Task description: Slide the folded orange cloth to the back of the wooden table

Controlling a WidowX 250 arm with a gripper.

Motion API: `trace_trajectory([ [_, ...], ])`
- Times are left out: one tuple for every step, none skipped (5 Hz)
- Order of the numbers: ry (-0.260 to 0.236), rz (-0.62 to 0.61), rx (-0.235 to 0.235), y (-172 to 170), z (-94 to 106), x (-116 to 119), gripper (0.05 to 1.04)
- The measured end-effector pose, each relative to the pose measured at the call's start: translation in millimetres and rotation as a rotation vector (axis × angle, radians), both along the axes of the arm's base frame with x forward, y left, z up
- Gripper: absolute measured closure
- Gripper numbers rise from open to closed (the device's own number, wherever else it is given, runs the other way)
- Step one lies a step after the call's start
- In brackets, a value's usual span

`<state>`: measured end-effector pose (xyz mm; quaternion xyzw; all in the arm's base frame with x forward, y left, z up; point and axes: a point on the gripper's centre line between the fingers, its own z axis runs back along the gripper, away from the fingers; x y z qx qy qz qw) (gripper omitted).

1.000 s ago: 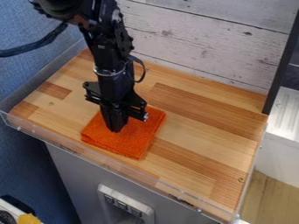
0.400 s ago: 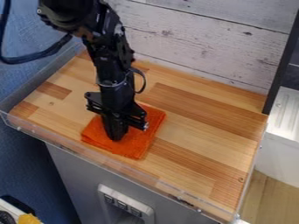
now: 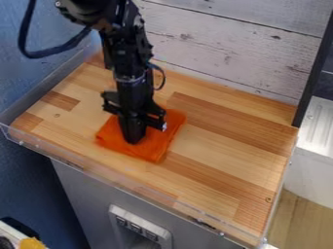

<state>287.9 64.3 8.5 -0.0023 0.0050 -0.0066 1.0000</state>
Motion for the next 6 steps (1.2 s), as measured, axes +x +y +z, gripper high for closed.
trace_trajectory([
  [-0.004,-0.004,0.002,17,0.3,18,1.021],
  [-0.013,0.002,0.004,30,0.6,36,1.021],
  [-0.019,0.005,0.006,38,1.3,51,1.021],
  [-0.023,0.008,0.010,44,1.1,63,1.021],
  [-0.026,0.009,0.011,49,1.4,73,1.021],
  [-0.014,0.007,0.008,51,2.5,77,0.998],
])
